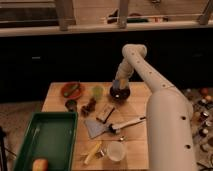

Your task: Wipe purple bowl with sponge

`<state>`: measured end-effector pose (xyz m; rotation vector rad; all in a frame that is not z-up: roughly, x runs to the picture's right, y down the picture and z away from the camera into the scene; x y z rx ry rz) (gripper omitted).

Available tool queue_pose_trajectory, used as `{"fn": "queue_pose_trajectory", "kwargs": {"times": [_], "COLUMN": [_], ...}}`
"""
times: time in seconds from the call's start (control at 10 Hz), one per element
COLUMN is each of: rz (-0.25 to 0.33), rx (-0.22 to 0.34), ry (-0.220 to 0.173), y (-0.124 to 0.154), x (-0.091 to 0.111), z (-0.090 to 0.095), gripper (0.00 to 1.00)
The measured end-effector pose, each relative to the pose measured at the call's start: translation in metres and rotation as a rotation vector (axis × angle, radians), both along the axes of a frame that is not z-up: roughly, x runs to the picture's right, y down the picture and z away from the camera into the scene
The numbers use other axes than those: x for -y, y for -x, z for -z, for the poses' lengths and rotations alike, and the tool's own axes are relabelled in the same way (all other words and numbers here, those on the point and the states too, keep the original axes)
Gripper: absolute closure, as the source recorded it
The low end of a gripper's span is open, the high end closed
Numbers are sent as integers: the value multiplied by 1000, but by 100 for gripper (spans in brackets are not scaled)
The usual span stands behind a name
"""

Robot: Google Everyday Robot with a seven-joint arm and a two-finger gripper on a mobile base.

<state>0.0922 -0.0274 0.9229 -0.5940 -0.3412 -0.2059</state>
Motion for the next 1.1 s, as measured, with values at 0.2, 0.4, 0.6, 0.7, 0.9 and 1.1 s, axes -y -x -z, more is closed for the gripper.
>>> {"fn": "queue_pose_trajectory", "kwargs": {"times": [0.2,0.4,0.6,0.7,0.9,1.1], "rz": [37,55,55,51,33,10], "rx": [38,63,62,59,58,71], "ry": [22,41,56,59,52,38], "y": [10,13,6,4,-3,-8], "x": [-16,-30,-40,-41,-39,-33], "z": [8,17,22,23,27,31], "gripper": [100,100,100,100,100,100]}}
